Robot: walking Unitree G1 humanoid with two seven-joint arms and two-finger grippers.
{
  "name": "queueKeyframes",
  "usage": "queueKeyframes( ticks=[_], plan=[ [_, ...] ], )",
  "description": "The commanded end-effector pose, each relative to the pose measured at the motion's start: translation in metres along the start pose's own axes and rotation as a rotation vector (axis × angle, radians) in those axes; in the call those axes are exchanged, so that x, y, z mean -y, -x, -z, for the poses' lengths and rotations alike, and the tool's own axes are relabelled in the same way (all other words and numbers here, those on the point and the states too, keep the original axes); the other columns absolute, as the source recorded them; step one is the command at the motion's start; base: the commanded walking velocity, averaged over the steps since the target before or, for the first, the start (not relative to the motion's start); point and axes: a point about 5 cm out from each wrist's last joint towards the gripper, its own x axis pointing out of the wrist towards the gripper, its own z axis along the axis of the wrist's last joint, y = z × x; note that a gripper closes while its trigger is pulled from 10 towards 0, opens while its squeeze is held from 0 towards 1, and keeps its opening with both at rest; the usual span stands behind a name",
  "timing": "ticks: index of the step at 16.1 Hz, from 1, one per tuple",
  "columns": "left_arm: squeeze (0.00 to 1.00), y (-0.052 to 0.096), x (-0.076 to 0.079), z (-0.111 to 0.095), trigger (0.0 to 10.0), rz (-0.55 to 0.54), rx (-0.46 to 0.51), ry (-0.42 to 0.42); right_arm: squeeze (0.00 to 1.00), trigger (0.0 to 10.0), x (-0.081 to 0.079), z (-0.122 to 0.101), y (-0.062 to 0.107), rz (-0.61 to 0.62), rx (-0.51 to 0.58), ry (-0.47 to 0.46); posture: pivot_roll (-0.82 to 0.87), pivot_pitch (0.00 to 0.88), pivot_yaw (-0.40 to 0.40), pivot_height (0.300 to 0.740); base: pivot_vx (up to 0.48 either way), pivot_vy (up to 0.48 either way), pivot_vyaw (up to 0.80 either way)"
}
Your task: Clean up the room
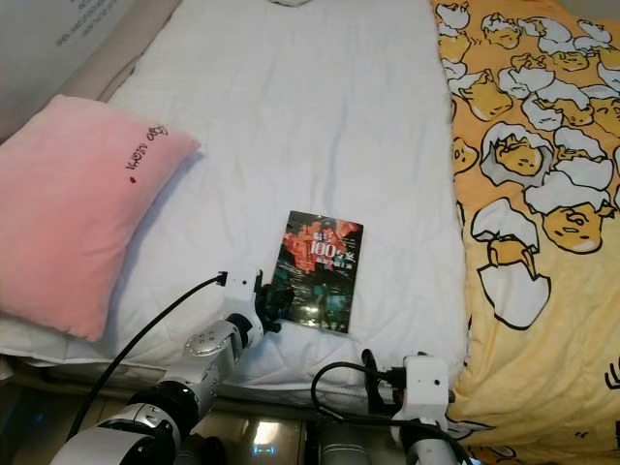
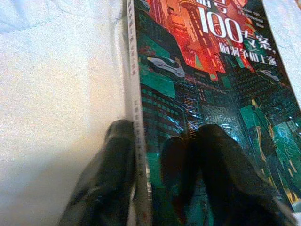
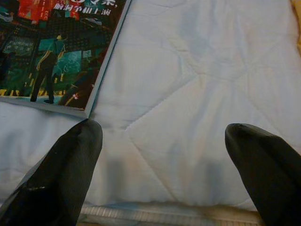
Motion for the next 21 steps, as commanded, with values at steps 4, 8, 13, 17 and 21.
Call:
queueKeyframes(
  ticks=[4,8,13,17,21],
  plan=[
    [0.00,-0.004,0.017,-0.021,0.0,0.171,0.139,0.095,0.00,10.0,0.017,0.000,-0.007,0.049,-0.011,0.001,-0.13,0.120,-0.034,0.740,0.000,0.000,0.00],
    [0.00,0.004,0.005,-0.051,0.0,0.194,0.261,-0.037,0.00,10.0,0.016,-0.014,-0.028,0.044,0.044,-0.004,-0.07,0.026,-0.021,0.740,0.000,0.000,0.00],
    [0.00,0.034,-0.024,-0.075,0.0,0.128,0.378,-0.129,0.00,10.0,0.002,-0.049,-0.063,0.015,0.168,-0.049,0.01,0.000,0.010,0.740,0.000,0.000,0.00],
    [0.00,0.048,-0.041,-0.090,0.0,-0.012,0.450,-0.145,0.00,10.0,0.001,-0.071,-0.082,0.008,0.239,-0.057,0.06,0.000,0.007,0.740,0.000,0.000,0.00],
    [0.00,0.042,-0.035,-0.099,10.0,-0.015,0.423,-0.230,0.00,10.0,-0.003,-0.073,-0.091,0.010,0.241,-0.068,0.07,0.000,-0.001,0.740,0.000,0.000,0.00]
  ],
)
